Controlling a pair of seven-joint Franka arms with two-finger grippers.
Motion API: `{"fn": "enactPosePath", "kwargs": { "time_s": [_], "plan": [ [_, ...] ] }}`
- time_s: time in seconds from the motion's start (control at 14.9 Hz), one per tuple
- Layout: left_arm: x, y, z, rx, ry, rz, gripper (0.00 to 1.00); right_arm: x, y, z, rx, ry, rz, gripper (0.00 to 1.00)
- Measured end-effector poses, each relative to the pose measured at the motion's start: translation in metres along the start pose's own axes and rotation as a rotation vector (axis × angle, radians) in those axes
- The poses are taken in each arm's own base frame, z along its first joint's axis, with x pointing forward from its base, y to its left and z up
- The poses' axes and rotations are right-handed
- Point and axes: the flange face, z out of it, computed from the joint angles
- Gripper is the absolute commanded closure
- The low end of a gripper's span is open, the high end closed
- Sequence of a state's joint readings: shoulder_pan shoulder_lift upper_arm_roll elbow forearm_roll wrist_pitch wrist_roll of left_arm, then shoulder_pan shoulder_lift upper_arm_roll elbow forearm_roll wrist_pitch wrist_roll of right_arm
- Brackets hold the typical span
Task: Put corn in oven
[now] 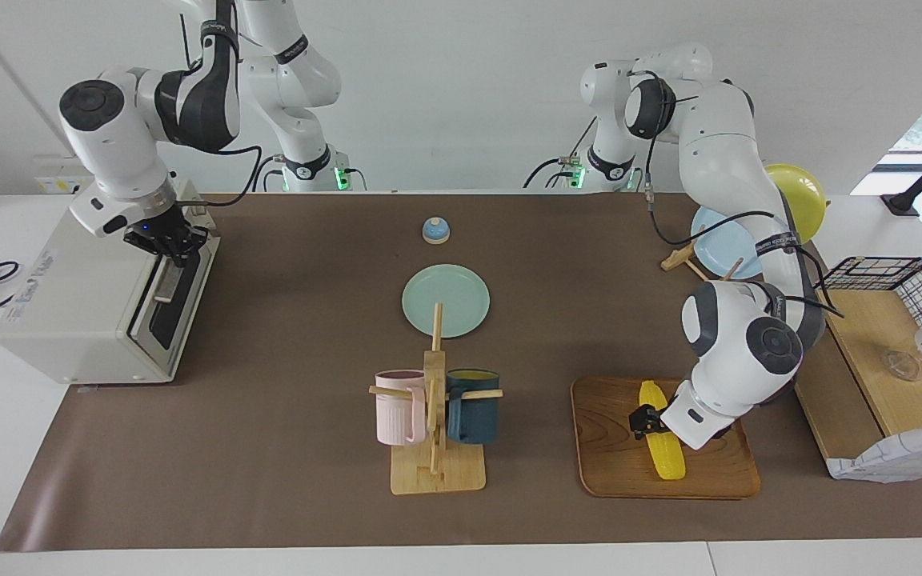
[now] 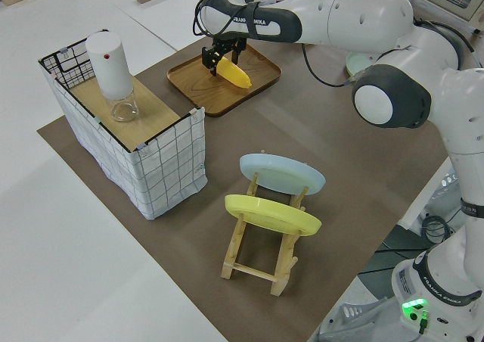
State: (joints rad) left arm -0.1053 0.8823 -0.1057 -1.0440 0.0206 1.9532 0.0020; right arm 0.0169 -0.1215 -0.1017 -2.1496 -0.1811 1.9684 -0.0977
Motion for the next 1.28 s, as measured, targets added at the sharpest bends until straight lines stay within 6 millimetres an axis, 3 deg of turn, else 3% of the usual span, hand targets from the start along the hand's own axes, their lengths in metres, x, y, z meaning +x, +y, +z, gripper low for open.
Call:
{"fn": "enactPosePath", "kwargs": {
  "time_s": [0.4,0.54,0.74,0.87,1.01,1.14,1.28],
  "plan": [
    [-0.002,0.003,-0.007,0.01,-0.014,0.008,1.0,0.011,-0.039,0.028,0.051,-0.007,-0.017,1.0],
    [-0.006,0.008,-0.038,-0.013,-0.021,-0.028,1.0,0.017,-0.052,0.046,0.075,-0.01,-0.022,1.0],
    [-0.026,0.029,-0.111,-0.047,-0.02,-0.12,1.0,0.029,-0.07,0.07,0.082,0.016,-0.034,1.0],
    [-0.053,0.053,-0.148,-0.064,-0.031,-0.147,1.0,0.033,-0.076,0.081,0.081,0.021,-0.033,1.0],
    [-0.093,0.088,-0.171,-0.068,-0.059,-0.159,1.0,0.036,-0.082,0.093,0.08,0.024,-0.037,1.0],
    [-0.148,0.145,-0.182,-0.071,-0.087,-0.191,1.0,0.039,-0.088,0.109,0.078,0.023,-0.029,1.0],
    [-0.191,0.194,-0.178,-0.064,-0.068,-0.205,1.0,0.042,-0.091,0.121,0.078,0.017,-0.014,1.0]
  ]
}}
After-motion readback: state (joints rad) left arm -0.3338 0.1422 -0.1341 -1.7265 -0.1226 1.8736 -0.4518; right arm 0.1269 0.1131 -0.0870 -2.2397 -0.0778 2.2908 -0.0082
